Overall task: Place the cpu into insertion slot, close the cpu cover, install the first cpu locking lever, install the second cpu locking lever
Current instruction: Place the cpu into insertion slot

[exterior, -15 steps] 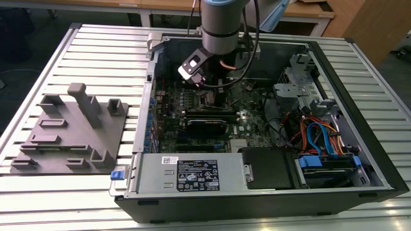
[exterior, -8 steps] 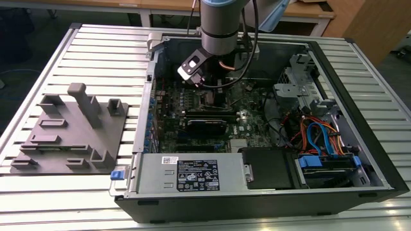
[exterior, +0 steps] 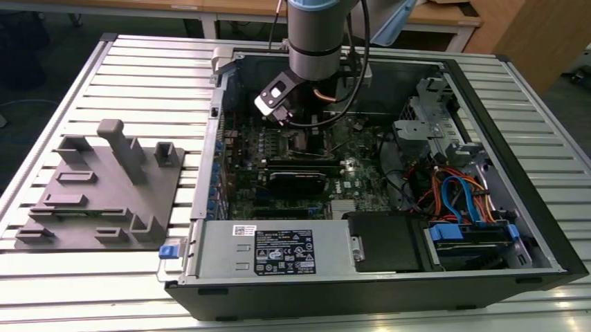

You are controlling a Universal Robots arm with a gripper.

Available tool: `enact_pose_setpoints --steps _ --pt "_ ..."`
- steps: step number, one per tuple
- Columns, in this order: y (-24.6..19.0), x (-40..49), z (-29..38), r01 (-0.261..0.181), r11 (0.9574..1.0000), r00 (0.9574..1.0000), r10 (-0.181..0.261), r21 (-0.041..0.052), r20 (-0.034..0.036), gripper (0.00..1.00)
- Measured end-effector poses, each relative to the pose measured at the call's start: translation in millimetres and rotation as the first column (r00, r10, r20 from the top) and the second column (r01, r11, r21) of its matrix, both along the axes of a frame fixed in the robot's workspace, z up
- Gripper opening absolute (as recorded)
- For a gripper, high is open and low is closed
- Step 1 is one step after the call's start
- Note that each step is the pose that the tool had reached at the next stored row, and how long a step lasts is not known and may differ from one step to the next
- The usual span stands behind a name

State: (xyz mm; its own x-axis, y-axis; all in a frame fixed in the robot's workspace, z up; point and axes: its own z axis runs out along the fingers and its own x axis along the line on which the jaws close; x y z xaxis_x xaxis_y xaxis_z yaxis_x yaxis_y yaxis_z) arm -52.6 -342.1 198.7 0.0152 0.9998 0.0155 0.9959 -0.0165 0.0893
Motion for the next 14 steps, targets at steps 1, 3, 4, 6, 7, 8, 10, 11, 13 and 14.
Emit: enact_pose_setpoints --steps 1,3,4,6,7,8,10,11,13,14 --pt "0.1 0.0 -0.3 0.0 1.0 1.0 0.0 -0.0017 -0.0001 0.54" --pt "0.5 0.0 -0.8 0.0 1.0 1.0 0.0 -0.0026 -0.0002 0.54" --pt "0.9 0.0 -1.1 0.0 1.0 1.0 0.0 -0.0032 0.0 0.54" --pt "1.6 0.0 -1.6 0.0 1.0 1.0 0.0 -0.0039 0.0 0.54" --pt "1.7 0.1 -1.9 0.0 1.0 1.0 0.0 -0.0039 0.0 0.54" --pt "1.6 0.0 -2.2 0.0 1.0 1.0 0.0 -0.0041 -0.0001 0.54" --pt "1.7 0.0 -2.7 0.0 1.0 1.0 0.0 -0.004 0.0 0.54" --pt "1.7 0.0 -3.1 0.0 1.0 1.0 0.0 -0.004 0.0 0.54" --pt "1.7 0.0 -4.0 0.0 1.0 1.0 0.0 -0.0045 0.0 0.54" --pt "1.7 0.0 -4.3 0.0 1.0 1.0 0.0 -0.005 -0.0001 0.54"
